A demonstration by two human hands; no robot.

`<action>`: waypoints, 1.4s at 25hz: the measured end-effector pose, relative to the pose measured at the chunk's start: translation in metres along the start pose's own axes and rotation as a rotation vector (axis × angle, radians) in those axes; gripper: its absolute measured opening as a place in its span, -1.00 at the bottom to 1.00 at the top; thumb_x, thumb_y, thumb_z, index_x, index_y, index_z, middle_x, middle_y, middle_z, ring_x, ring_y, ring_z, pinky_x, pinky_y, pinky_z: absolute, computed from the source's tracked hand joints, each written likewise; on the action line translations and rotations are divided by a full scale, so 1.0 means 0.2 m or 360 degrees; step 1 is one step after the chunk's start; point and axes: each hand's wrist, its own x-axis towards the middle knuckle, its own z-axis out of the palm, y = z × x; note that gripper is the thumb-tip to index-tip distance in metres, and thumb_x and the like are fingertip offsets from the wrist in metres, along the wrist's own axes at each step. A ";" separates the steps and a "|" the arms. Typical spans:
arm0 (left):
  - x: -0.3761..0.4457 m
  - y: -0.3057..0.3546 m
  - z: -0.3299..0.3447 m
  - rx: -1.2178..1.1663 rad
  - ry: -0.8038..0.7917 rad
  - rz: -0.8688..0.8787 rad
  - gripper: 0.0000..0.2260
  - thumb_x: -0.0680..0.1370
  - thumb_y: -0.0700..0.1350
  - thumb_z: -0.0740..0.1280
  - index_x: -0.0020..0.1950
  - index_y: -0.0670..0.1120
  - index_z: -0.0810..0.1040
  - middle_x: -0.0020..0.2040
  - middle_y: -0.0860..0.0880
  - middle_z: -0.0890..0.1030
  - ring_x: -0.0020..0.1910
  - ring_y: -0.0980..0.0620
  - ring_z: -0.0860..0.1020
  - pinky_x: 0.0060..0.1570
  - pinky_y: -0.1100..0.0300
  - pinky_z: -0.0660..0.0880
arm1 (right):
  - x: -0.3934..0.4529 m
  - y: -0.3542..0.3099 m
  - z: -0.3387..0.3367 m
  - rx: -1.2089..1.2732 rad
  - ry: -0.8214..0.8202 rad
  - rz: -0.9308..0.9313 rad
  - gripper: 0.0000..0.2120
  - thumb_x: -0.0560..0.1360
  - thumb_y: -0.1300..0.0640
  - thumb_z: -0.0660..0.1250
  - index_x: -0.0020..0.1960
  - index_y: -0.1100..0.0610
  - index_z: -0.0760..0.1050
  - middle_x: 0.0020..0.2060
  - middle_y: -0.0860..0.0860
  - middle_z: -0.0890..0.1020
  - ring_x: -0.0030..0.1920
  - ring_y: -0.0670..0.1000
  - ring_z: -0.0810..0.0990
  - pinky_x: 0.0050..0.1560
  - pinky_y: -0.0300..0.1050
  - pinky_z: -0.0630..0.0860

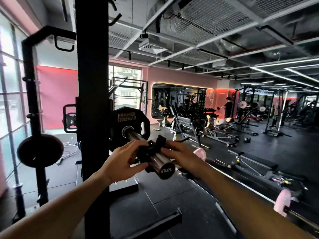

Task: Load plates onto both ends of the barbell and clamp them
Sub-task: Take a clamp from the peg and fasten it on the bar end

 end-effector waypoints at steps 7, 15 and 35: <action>-0.05 -0.15 0.00 0.0082 0.0059 -0.0440 -0.49 0.44 0.06 0.52 0.34 0.20 0.43 -0.07 0.14 0.56 -0.26 0.05 0.56 -0.19 0.23 0.56 | 0.31 0.02 0.05 0.0044 -0.0167 -0.0077 -0.83 0.60 0.06 0.36 0.18 -0.10 0.58 0.15 0.04 0.65 0.05 -0.03 0.69 -0.02 -0.11 0.67; -0.02 -0.27 0.06 0.0140 0.0189 -0.0617 -0.48 0.43 0.13 0.46 0.37 0.24 0.43 0.07 0.06 0.62 -0.05 0.00 0.64 0.03 0.09 0.58 | 0.57 0.10 0.05 -0.0024 -0.0251 -0.0141 -0.68 0.58 -0.01 0.36 0.32 -0.04 0.58 0.16 -0.01 0.68 0.14 0.07 0.66 0.21 0.02 0.58; 0.18 -0.89 0.06 -0.0019 0.0092 -0.0920 -0.43 0.46 -0.04 0.51 0.31 0.44 0.38 -0.28 0.11 0.69 -0.33 0.14 0.61 -0.02 0.04 0.61 | 1.18 0.21 0.18 -0.0083 -0.0031 -0.0070 -0.65 0.50 0.00 0.48 0.27 -0.02 0.60 -0.02 -0.01 0.69 -0.20 0.05 0.75 -0.19 -0.16 0.67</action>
